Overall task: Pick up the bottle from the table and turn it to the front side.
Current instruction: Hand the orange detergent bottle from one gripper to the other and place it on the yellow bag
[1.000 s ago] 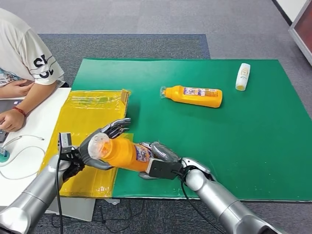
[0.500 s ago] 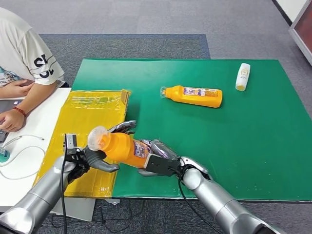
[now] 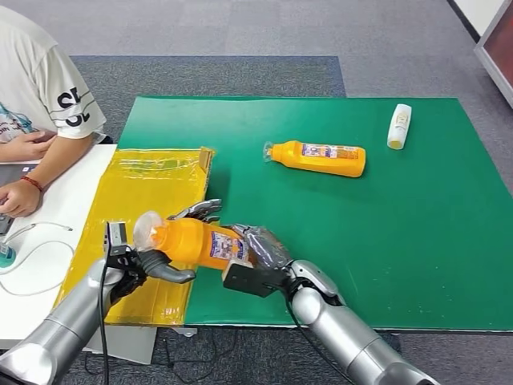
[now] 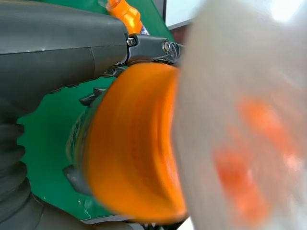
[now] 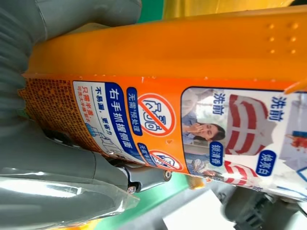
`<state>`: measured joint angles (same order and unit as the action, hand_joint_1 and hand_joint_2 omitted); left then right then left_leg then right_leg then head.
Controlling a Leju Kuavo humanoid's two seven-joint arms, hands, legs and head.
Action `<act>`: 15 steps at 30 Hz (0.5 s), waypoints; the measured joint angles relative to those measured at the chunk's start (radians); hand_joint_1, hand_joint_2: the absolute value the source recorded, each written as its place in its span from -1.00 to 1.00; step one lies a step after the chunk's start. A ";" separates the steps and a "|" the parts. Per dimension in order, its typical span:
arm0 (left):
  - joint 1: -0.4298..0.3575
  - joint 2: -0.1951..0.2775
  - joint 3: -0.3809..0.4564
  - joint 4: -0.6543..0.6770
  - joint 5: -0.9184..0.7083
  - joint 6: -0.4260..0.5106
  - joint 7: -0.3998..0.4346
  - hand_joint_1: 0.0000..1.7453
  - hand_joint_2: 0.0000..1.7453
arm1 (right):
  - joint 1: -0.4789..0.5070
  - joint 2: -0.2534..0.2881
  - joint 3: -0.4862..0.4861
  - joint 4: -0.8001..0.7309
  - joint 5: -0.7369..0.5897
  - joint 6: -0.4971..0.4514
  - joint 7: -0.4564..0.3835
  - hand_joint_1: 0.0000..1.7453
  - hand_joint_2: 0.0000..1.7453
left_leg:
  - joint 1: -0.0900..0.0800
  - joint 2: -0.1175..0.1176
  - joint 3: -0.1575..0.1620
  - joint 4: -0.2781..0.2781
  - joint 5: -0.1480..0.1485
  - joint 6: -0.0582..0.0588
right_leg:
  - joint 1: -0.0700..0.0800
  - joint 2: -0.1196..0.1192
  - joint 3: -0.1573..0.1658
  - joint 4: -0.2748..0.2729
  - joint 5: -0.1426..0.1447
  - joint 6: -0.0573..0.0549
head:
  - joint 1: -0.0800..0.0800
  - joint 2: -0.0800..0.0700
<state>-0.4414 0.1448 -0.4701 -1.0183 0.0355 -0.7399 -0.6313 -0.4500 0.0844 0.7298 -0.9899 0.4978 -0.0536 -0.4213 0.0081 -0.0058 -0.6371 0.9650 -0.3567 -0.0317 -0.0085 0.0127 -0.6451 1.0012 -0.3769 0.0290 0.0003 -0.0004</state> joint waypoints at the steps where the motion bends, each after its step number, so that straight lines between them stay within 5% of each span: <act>1: 0.005 0.000 0.003 0.000 0.000 0.002 0.000 -1.00 1.00 | 0.011 0.001 0.001 -0.020 0.020 -0.007 0.008 1.00 1.00 | 0.000 0.000 0.000 0.000 0.000 0.000 | 0.000 0.000 0.000 0.000 0.000 0.000 | 0.000 0.000; 15: 0.032 0.004 0.031 -0.002 -0.002 -0.005 0.000 -1.00 1.00 | 0.073 0.003 -0.004 -0.130 0.058 0.031 0.015 1.00 1.00 | 0.000 0.000 0.000 0.000 0.000 0.000 | 0.000 0.000 0.000 0.000 0.000 0.000 | 0.000 0.000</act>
<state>-0.4097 0.1484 -0.4391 -1.0201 0.0330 -0.7448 -0.6314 -0.3771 0.0876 0.7259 -1.1203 0.5559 -0.0227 -0.4067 0.0081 -0.0059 -0.6371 0.9650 -0.3566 -0.0317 -0.0085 0.0127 -0.6451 1.0012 -0.3768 0.0290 0.0002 -0.0004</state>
